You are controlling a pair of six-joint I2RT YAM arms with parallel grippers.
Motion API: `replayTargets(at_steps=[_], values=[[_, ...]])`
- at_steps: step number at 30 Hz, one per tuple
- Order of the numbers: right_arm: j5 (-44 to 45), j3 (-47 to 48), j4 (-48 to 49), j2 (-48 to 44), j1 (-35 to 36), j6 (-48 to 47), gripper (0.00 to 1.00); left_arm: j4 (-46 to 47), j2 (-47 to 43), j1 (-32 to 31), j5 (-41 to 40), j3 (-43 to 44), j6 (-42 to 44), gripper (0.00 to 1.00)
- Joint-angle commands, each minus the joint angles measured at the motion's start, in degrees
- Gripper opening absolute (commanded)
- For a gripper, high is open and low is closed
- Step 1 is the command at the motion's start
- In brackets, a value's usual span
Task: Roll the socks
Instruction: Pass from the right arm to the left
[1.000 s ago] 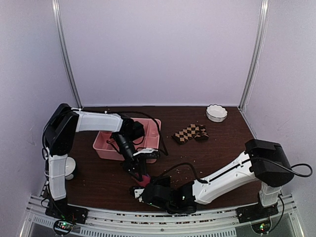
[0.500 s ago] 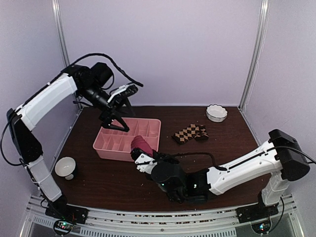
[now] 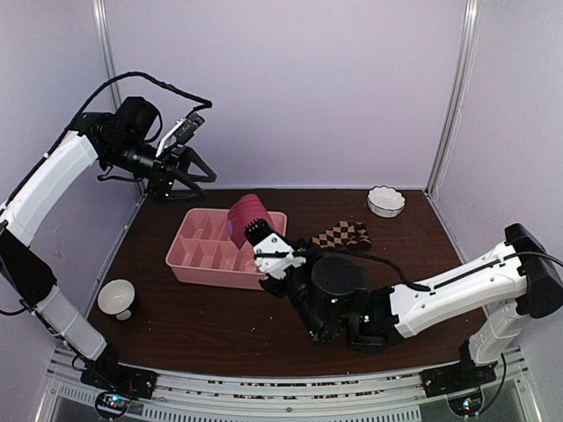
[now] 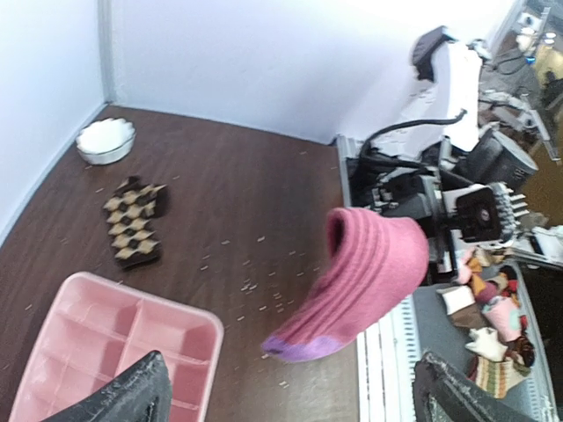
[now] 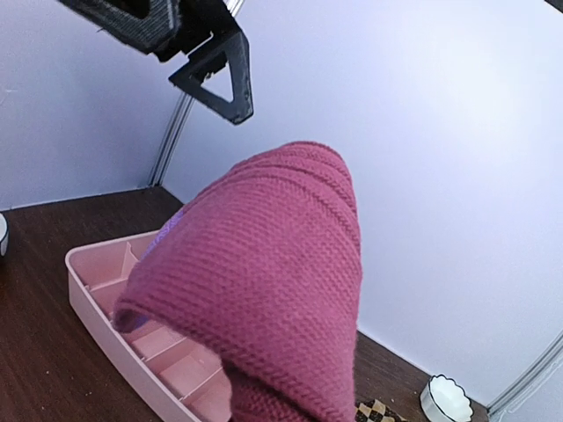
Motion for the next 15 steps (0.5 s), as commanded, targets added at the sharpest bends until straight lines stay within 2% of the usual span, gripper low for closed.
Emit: replayTargets(at_steps=[1,7,15], values=[[-1.4,2.0,3.7,-1.5,-0.3,-3.6,0.0,3.5,-0.3,-3.2,8.5,-2.6,-4.6,0.98],[-1.4,3.0,4.8,-1.6,-0.5,-5.7,0.0,10.4,-1.9,-6.4,11.2,-8.6,-12.6,0.98],[-3.0,4.6,4.2,-1.3,-0.2,-5.4,0.0,11.0,-1.6,-7.7,10.5,-11.5,-12.6,0.98]])
